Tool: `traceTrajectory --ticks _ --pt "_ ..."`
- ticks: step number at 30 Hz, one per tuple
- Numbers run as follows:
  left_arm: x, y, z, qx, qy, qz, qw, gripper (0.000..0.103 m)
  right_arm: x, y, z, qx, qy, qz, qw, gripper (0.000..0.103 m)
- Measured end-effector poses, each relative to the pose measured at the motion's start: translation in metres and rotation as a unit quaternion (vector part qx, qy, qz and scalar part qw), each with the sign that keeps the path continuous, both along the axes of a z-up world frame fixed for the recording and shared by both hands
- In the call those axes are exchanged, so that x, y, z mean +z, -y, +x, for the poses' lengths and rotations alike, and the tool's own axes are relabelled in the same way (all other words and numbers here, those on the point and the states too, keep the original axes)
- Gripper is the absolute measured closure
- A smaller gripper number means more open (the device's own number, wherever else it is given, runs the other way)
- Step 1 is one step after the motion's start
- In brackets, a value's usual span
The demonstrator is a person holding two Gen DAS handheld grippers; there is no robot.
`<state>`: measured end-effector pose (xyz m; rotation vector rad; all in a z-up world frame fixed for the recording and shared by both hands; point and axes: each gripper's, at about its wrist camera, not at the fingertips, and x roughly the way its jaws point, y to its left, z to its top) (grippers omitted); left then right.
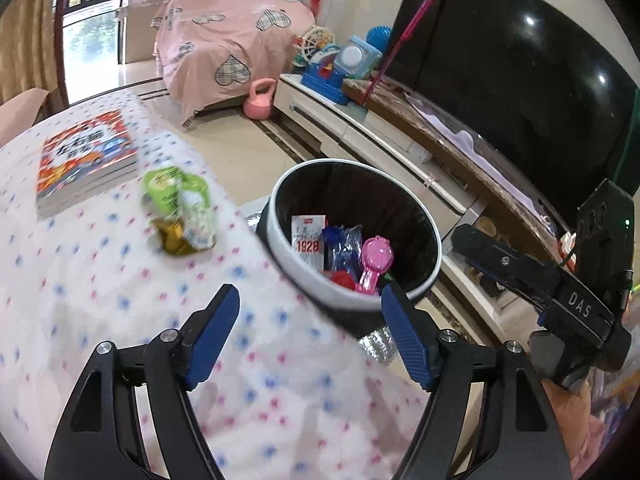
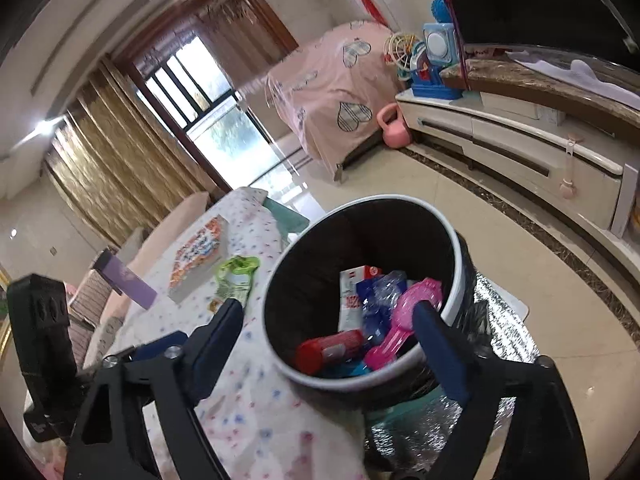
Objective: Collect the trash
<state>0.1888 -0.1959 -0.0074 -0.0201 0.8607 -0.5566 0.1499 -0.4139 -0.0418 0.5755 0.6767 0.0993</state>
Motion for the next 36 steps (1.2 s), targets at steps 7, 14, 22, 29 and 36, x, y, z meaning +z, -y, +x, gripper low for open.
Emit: traceTrajectory --ticks 7,14,22,29,36 --pt "-0.004 -0.044 -0.044 0.043 0.035 -0.008 0.9984 0.024 0.01 -0.026 -0.04 -0.027 0.035 -0.014 0.999 0.003" --pt "0.005 -0.077 -0.075 0.072 0.074 -0.01 0.9947 0.023 0.017 -0.06 -0.075 -0.04 0.059 -0.056 0.996 0.001" --pt "0.03 -0.105 -0.117 0.12 0.165 -0.019 0.9787 0.0 0.051 -0.086 -0.109 -0.053 0.125 -0.101 0.986 0.0" --pt "0.011 -0.121 -0.131 0.173 0.2 0.0 0.9642 0.0 0.04 -0.113 -0.133 -0.087 0.179 -0.185 0.963 0.0" --pt "-0.005 -0.127 -0.136 0.186 0.207 0.022 0.9602 0.0 0.024 -0.123 -0.134 -0.083 0.176 -0.209 0.958 0.0"
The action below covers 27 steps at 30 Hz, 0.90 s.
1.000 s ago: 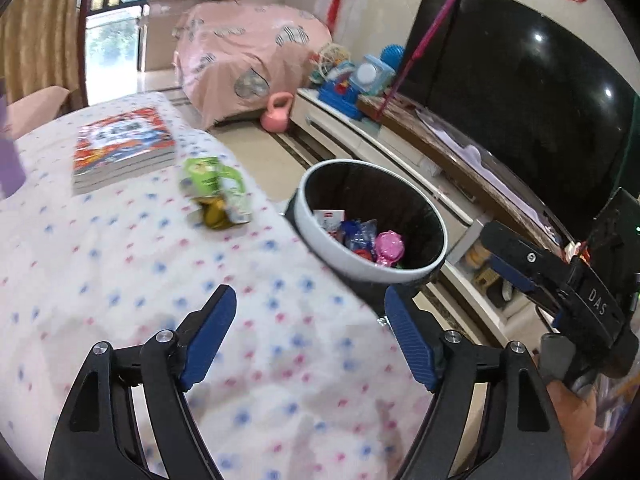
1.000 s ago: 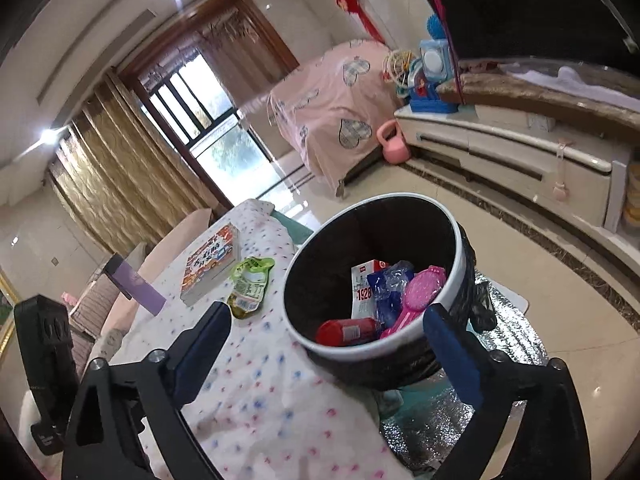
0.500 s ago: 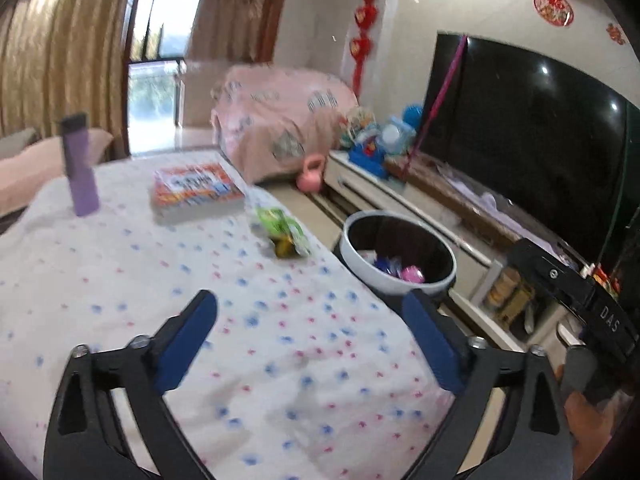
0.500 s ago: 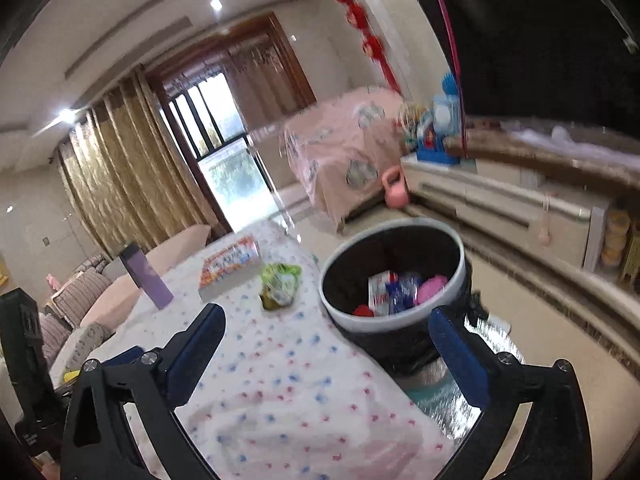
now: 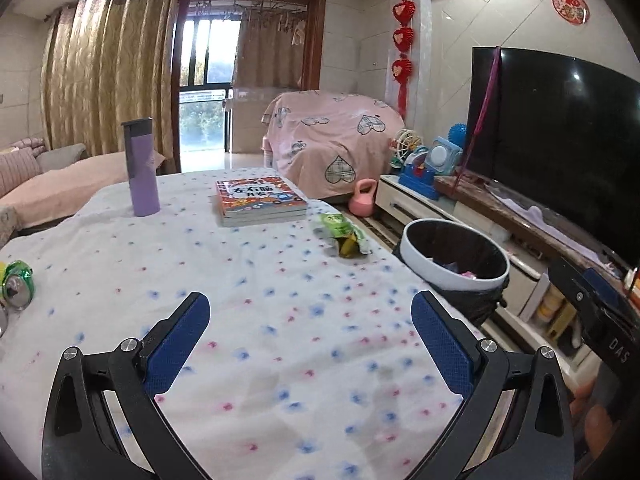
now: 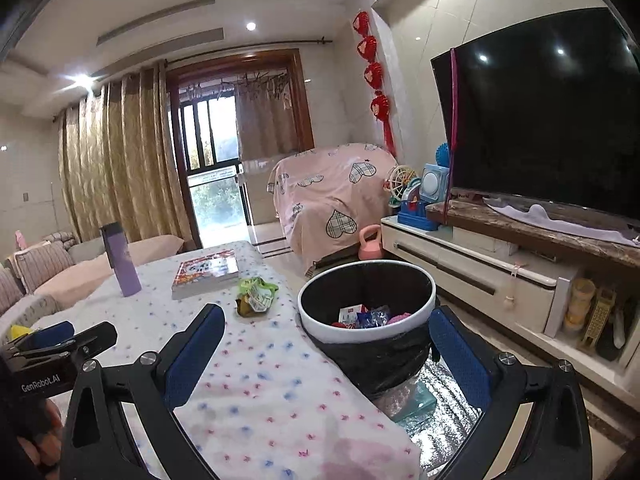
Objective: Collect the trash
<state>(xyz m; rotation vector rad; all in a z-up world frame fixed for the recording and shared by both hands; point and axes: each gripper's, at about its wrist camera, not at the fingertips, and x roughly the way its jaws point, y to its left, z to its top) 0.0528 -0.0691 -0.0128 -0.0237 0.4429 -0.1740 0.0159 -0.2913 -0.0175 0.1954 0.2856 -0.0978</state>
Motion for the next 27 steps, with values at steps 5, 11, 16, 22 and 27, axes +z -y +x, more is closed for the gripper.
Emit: traceTrajectory --ticks 5,11,16,22,27 --pt "0.001 0.001 -0.005 0.005 0.013 0.014 0.9998 0.0 -0.006 -0.003 0.002 0.006 -0.014 0.001 1.0 0.0" --pt "0.002 0.001 -0.01 0.01 0.02 0.023 0.9995 0.0 -0.011 -0.005 0.003 0.009 -0.026 -0.002 1.0 0.0" --pt "0.001 0.001 -0.01 0.013 0.022 0.026 0.9993 0.0 -0.011 -0.004 0.001 0.011 -0.022 0.0 1.0 0.0" --pt "0.001 0.001 -0.012 0.015 0.028 0.024 0.9992 0.0 -0.01 -0.004 0.0 0.011 -0.017 0.001 1.0 0.0" --pt "0.001 0.0 -0.013 0.012 0.028 0.021 0.9993 0.0 -0.008 -0.005 0.0 0.014 -0.016 0.003 1.0 0.0"
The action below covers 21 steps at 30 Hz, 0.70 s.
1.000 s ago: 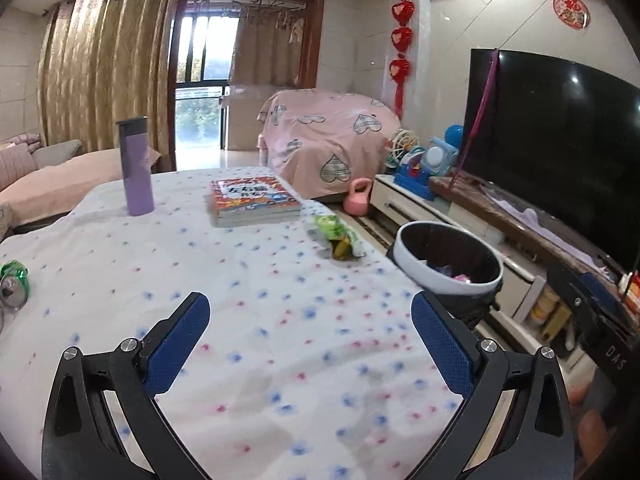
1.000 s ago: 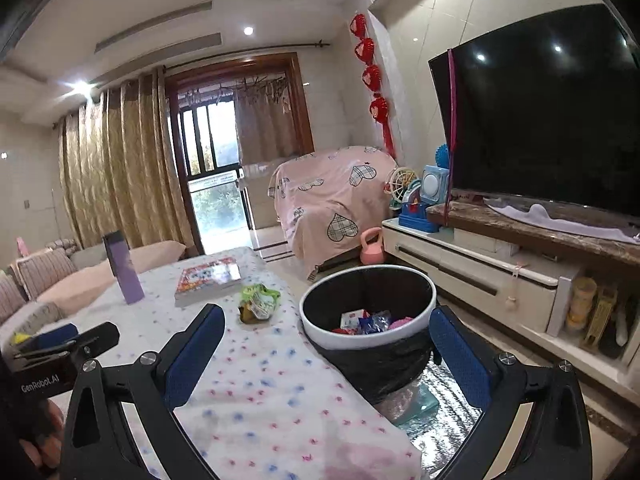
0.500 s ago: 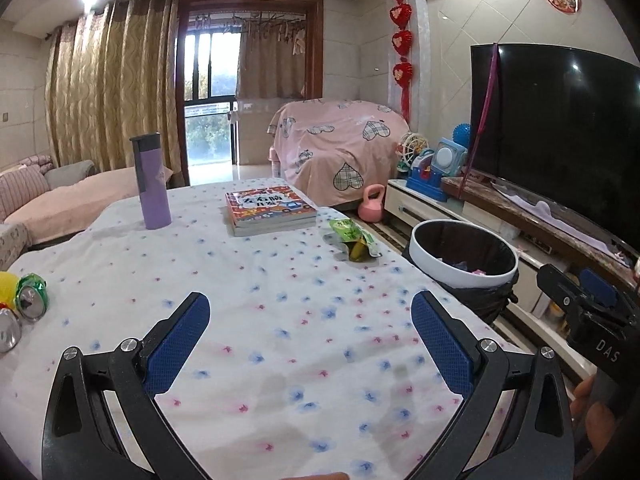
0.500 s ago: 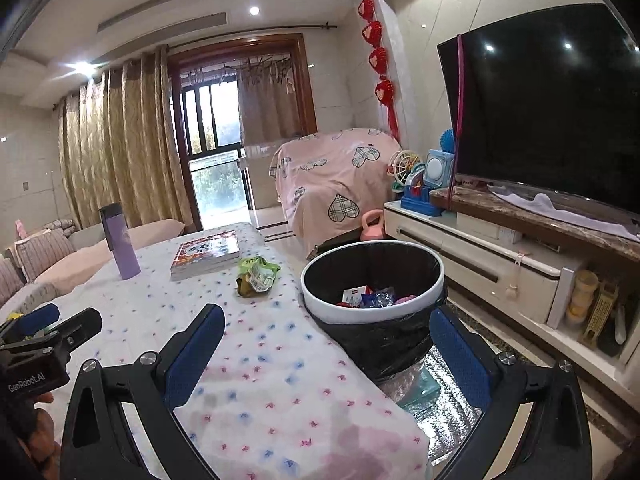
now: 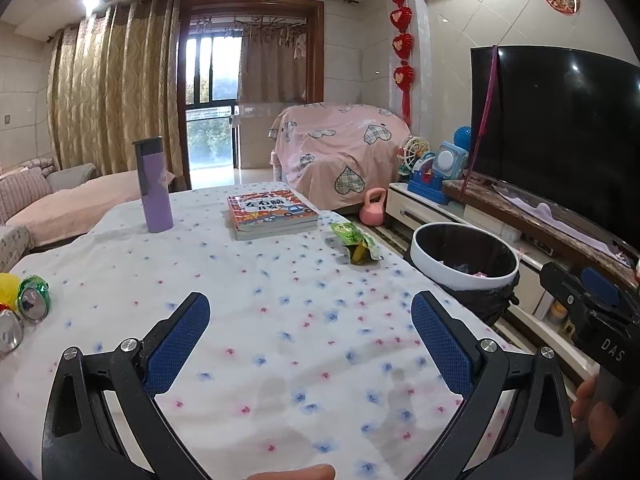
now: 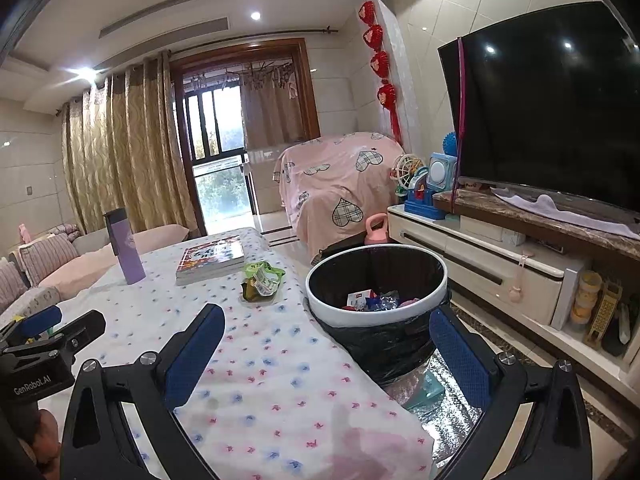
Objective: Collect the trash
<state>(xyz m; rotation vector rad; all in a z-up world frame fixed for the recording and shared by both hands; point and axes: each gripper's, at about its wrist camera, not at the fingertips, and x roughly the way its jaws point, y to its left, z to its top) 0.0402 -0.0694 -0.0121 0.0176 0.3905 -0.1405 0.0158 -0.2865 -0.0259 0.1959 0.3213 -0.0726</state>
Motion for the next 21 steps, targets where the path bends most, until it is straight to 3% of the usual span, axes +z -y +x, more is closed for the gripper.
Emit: traceTrajectory --ticks 21 --pt "0.0028 0.0025 -0.0057 -0.003 0.012 0.004 0.9999 0.0 0.0022 -0.0019 -0.0006 0.002 0.005 0.0 1.0 0.0"
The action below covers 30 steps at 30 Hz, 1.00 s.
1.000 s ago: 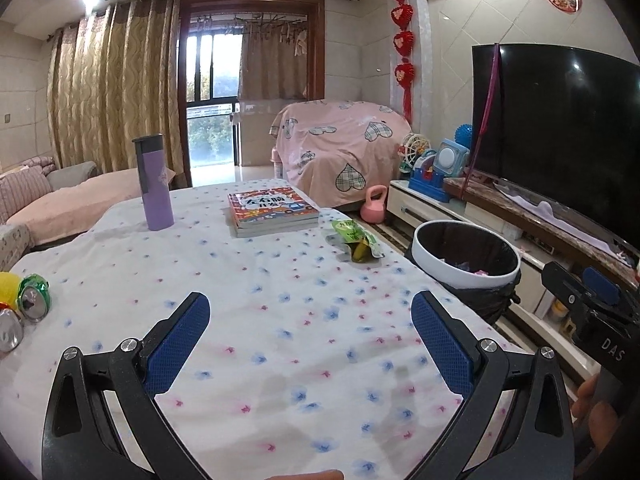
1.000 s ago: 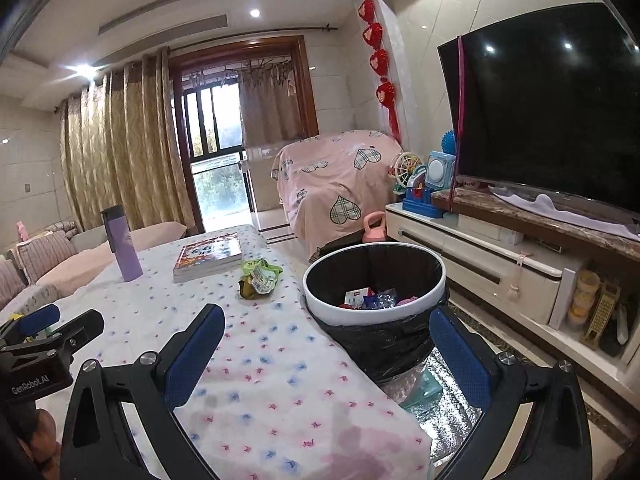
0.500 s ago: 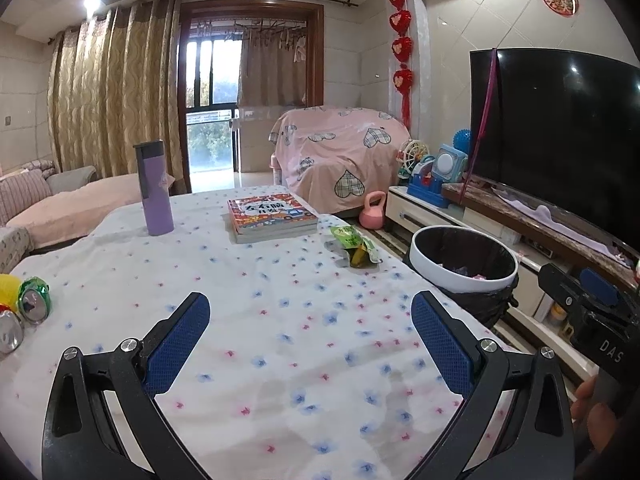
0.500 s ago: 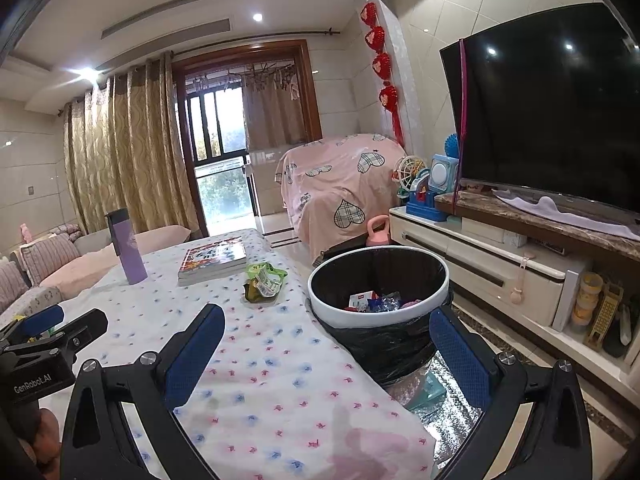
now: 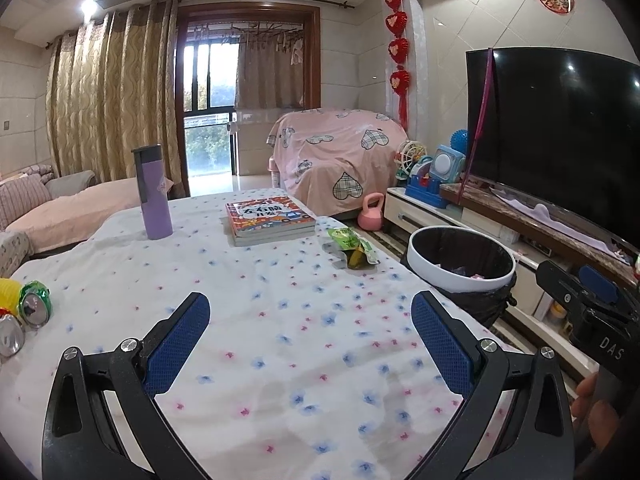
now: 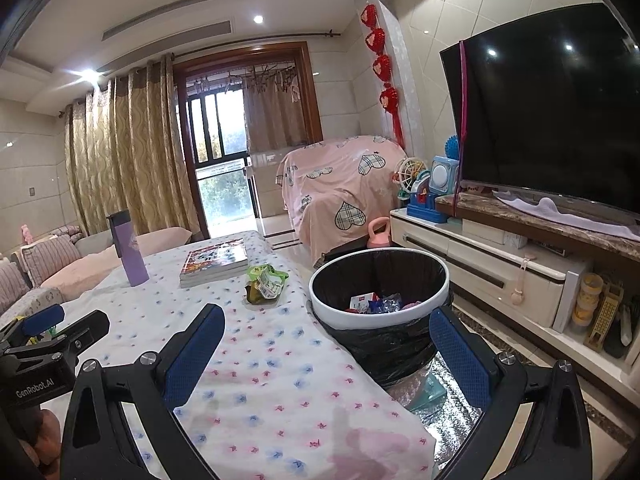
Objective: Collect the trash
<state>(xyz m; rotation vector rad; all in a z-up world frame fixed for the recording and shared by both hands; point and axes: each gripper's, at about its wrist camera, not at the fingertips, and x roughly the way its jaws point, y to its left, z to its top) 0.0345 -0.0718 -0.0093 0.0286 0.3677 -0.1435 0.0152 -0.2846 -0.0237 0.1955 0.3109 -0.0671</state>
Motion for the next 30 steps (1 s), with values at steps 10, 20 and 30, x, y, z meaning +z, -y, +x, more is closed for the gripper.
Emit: traceTrajectory --ticks 10,20,30 --pt "0.0015 0.0007 -0.0011 -0.001 0.001 0.001 1.0 0.0 0.0017 -0.003 -0.0003 0.002 0.001 -0.001 1.0 0.0" --pt "0.0005 0.0006 -0.0012 -0.004 0.0 0.002 1.0 0.0 0.0014 -0.0052 -0.0012 0.005 0.001 0.0 1.0 0.0" --pt "-0.0025 -0.0008 0.0004 -0.004 -0.004 0.003 1.0 0.0 0.0004 -0.0057 -0.0018 0.009 0.004 0.001 1.0 0.0"
